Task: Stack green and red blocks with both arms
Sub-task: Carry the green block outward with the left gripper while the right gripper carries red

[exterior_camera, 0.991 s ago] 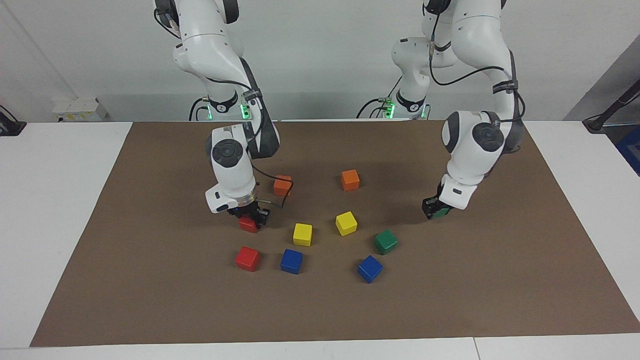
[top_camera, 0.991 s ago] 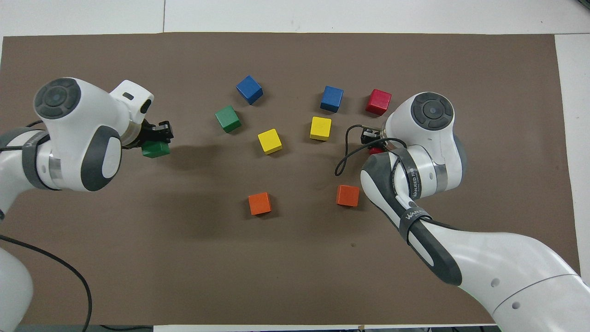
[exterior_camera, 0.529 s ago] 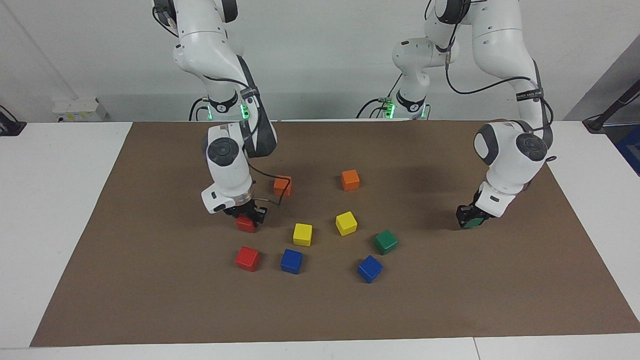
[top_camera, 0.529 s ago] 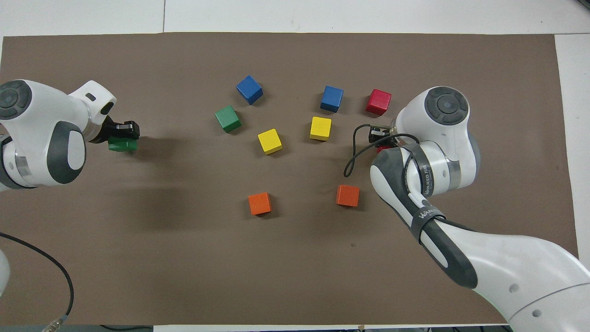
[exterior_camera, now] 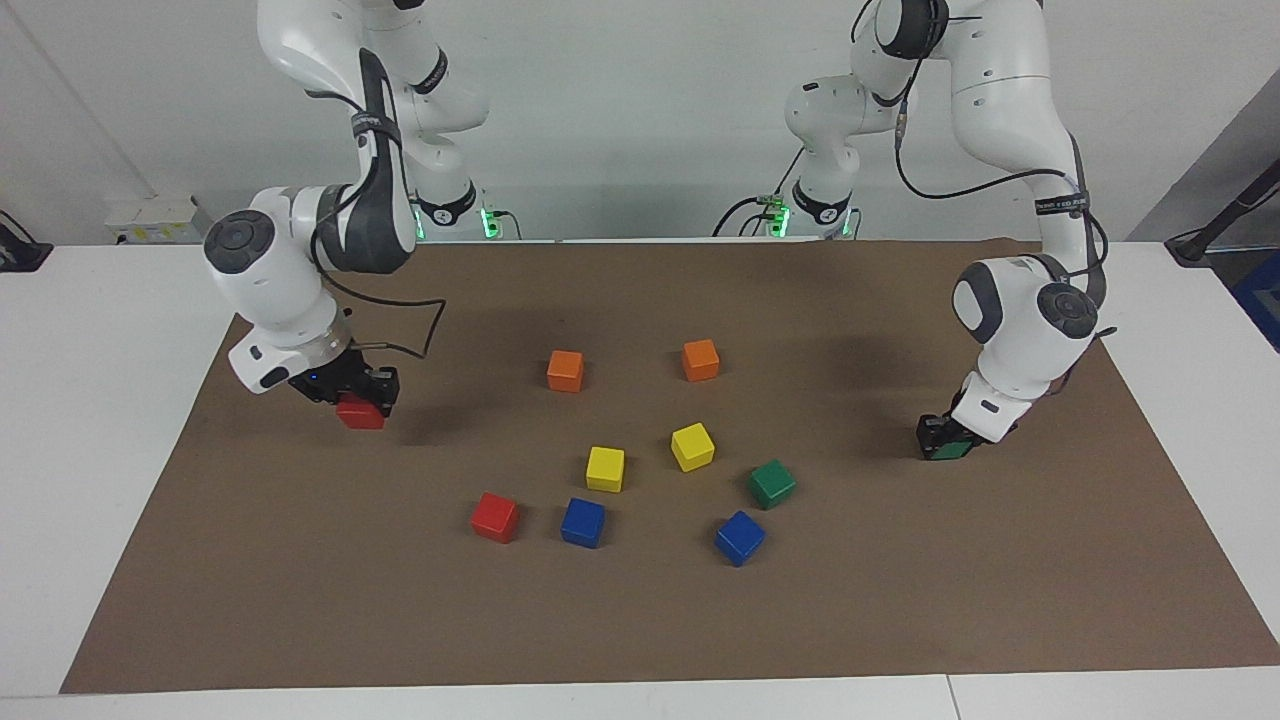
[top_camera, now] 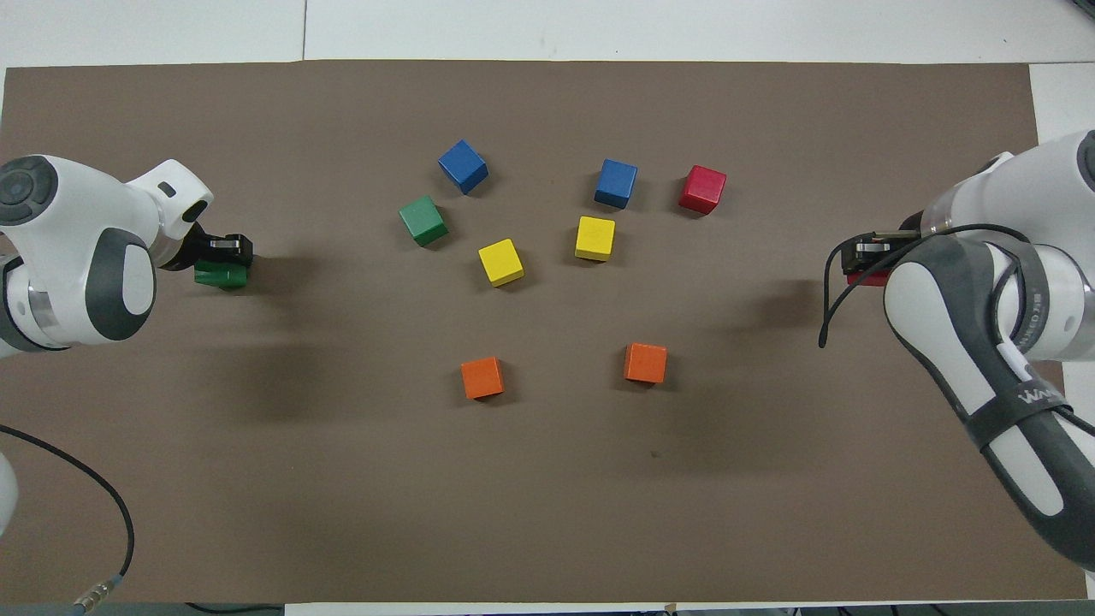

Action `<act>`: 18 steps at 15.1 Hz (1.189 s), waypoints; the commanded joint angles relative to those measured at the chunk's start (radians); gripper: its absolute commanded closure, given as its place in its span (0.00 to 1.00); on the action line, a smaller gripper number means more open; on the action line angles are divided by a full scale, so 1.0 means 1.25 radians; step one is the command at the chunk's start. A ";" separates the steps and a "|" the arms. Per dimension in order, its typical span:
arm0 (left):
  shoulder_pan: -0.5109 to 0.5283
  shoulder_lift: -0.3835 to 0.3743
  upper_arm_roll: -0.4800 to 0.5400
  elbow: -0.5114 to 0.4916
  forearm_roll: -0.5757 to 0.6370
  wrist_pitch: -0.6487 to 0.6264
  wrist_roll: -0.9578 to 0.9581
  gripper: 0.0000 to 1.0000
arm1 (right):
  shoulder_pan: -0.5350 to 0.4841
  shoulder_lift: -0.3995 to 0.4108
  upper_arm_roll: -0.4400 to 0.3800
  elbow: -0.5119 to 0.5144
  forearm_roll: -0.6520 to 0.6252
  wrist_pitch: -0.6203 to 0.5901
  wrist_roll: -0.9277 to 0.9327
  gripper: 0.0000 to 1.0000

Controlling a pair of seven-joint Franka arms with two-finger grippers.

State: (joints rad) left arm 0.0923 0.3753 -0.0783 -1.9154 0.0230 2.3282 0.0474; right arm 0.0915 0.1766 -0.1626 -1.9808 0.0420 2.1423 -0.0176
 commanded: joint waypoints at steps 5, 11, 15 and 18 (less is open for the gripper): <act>0.005 0.002 -0.007 -0.009 0.075 0.028 0.060 0.30 | -0.052 0.090 0.012 -0.035 -0.037 0.167 -0.061 1.00; 0.008 -0.002 -0.006 0.001 0.072 0.036 0.053 0.00 | -0.057 0.125 0.013 -0.028 -0.037 0.201 -0.067 1.00; -0.066 0.039 -0.009 0.278 0.003 -0.259 -0.195 0.00 | -0.059 0.121 0.012 -0.021 -0.038 0.193 -0.066 0.00; -0.174 0.094 -0.007 0.407 -0.004 -0.341 -0.496 0.00 | -0.055 0.115 0.010 0.021 -0.062 0.124 -0.075 0.00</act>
State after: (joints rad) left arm -0.0368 0.3945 -0.1019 -1.5499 0.0345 1.9660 -0.3522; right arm 0.0407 0.3287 -0.1619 -1.9984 0.0014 2.3663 -0.0832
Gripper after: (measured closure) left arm 0.000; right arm 0.026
